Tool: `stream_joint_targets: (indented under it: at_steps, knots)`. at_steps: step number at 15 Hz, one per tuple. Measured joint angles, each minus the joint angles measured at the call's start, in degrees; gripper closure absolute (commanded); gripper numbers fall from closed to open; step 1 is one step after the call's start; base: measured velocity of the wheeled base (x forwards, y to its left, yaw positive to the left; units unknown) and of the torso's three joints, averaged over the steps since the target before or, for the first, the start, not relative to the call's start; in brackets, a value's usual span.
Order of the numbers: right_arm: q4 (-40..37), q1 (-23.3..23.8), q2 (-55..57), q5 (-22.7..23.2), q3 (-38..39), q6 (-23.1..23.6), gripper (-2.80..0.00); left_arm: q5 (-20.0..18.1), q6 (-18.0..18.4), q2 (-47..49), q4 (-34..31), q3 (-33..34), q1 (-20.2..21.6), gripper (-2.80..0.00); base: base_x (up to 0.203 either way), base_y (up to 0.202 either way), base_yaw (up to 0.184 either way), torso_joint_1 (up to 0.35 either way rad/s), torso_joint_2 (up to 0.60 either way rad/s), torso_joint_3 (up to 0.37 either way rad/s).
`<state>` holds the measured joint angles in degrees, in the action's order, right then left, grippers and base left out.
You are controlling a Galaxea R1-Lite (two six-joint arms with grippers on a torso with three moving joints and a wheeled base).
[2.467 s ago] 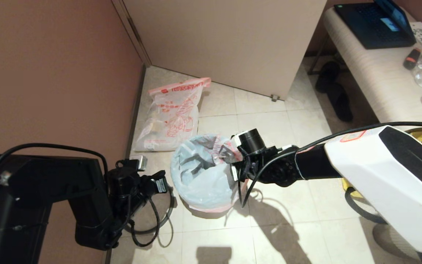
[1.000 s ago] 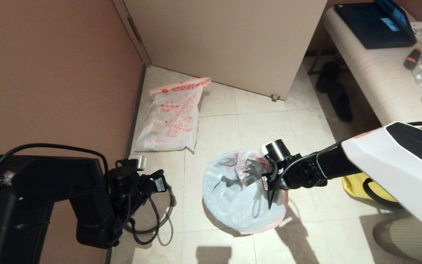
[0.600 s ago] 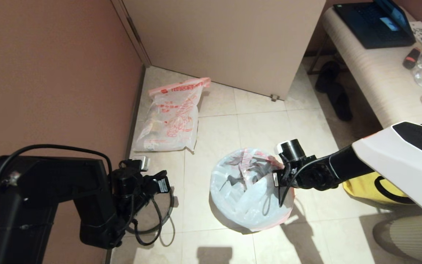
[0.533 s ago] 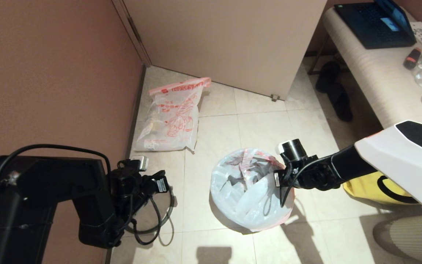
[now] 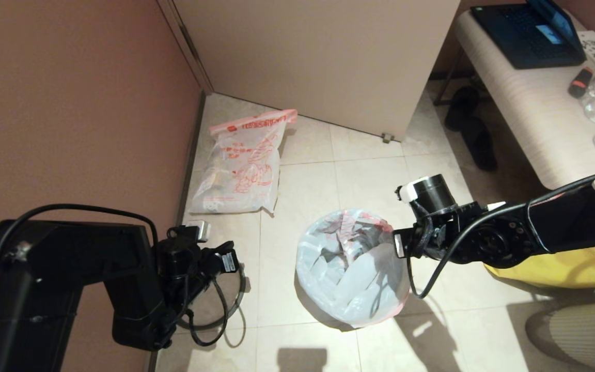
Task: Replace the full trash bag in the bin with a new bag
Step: Put the new garbage bag on the trash can
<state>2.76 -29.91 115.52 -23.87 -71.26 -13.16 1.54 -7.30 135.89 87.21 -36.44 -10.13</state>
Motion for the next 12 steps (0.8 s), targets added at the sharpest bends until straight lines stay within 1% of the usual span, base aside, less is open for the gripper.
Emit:
stream_joint_targets:
  at_steps: [3,6,12]
  knots:
    - [0.00,-3.16,0.92,0.64,-2.23,0.87,0.00,0.02,0.22,0.22,0.00,-0.20,0.13,0.00,0.000,0.000,0.000,0.000,0.00,0.000]
    - [0.13,-5.20,5.50,2.89,-7.45,1.51,0.00,0.06,0.28,0.57,0.00,-0.50,0.38,0.00,0.000,0.000,0.000,0.000,0.00,0.000]
    - [0.05,-6.12,23.99,4.19,-21.39,2.88,0.00,0.02,0.26,0.79,0.05,-0.66,0.59,0.00,0.000,0.000,0.000,0.000,0.00,0.000]
